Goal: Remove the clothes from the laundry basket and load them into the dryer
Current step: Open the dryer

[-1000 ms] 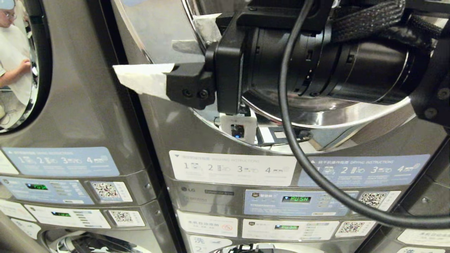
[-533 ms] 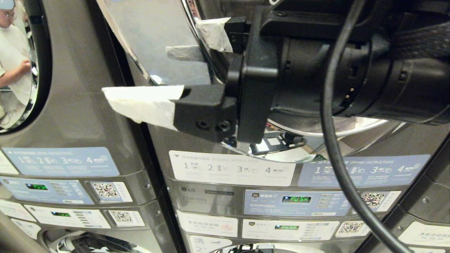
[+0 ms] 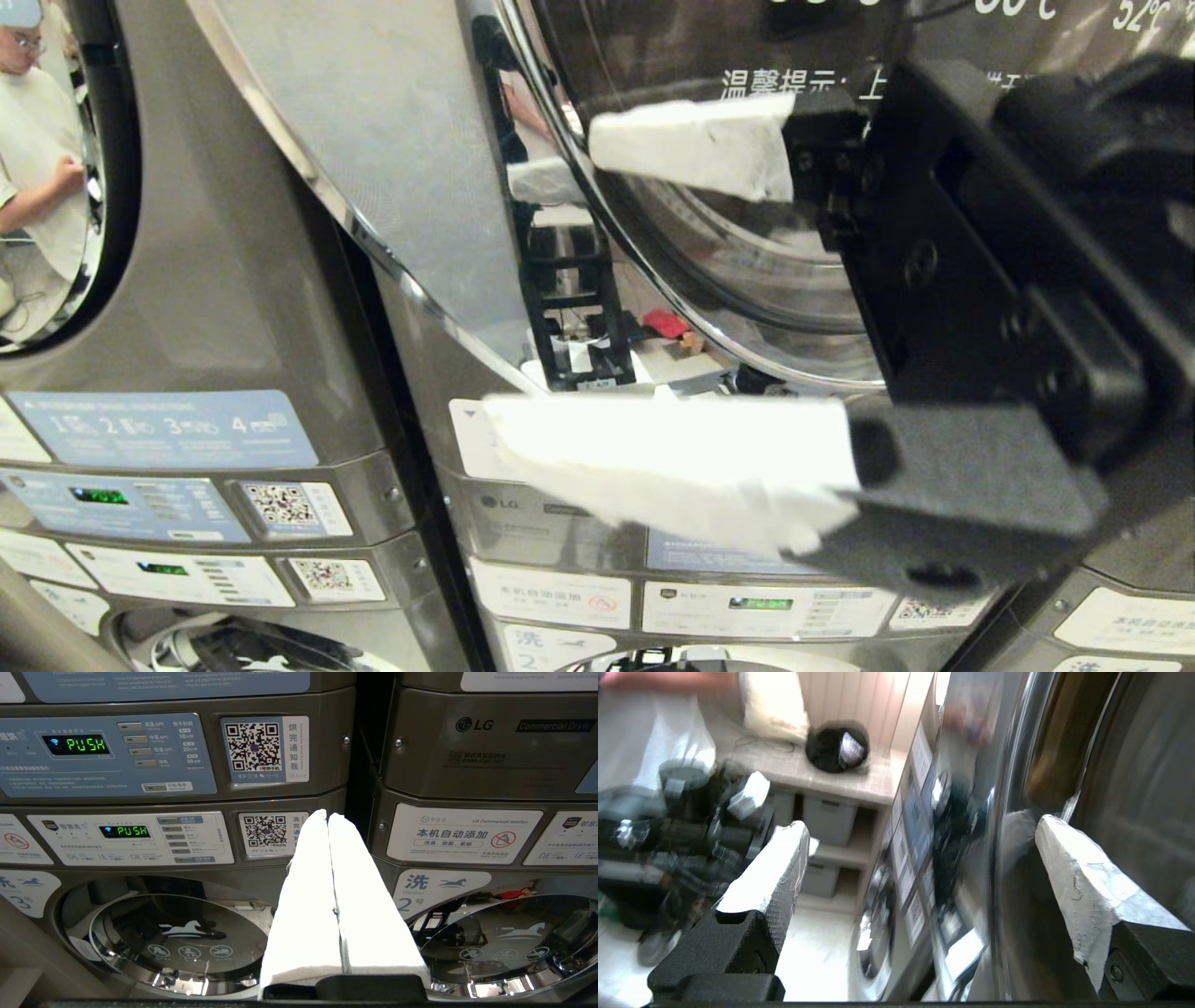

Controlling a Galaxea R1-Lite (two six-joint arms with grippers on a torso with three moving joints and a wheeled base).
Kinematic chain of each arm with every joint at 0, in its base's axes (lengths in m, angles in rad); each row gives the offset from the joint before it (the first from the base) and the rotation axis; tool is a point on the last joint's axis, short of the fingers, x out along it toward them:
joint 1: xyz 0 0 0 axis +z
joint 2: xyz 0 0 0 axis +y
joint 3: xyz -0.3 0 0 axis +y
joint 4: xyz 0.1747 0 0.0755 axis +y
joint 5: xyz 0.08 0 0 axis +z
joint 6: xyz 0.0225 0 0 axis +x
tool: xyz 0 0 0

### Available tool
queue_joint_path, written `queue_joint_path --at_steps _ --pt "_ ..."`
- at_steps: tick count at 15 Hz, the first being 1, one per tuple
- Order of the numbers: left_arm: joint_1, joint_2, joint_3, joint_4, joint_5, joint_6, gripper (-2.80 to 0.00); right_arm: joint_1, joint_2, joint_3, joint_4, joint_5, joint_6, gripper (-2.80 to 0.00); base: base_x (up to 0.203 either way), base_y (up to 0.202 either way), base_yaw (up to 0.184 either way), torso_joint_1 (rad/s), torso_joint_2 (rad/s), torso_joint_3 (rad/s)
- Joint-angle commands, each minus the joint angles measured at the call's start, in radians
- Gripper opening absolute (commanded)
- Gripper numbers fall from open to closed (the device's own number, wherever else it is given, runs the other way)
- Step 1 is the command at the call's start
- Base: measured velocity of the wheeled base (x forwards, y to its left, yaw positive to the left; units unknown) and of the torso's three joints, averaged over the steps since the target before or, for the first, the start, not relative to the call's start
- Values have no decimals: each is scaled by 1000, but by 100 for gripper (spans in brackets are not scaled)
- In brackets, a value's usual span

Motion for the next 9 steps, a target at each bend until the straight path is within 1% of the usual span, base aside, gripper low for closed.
queue_joint_path --at_steps 1,2,4,5,9 --pt "0 -2 1 0 0 0 -280 2 -63 43 -10 4 -3 0 0 0 0 0 0 0" --pt "0 -2 0 0 0 0 -280 1 -74 52 -10 2 -4 0 0 0 0 0 0 0" --pt "0 -2 0 0 0 0 -280 1 -72 41 -13 -38 -4 0 0 0 0 0 0 0" --pt "0 -2 0 0 0 0 -280 1 -67 32 -13 -45 -4 0 0 0 0 0 0 0" --pt "0 -2 0 0 0 0 -280 4 -33 -32 -14 -47 -3 0 0 0 0 0 0 0"
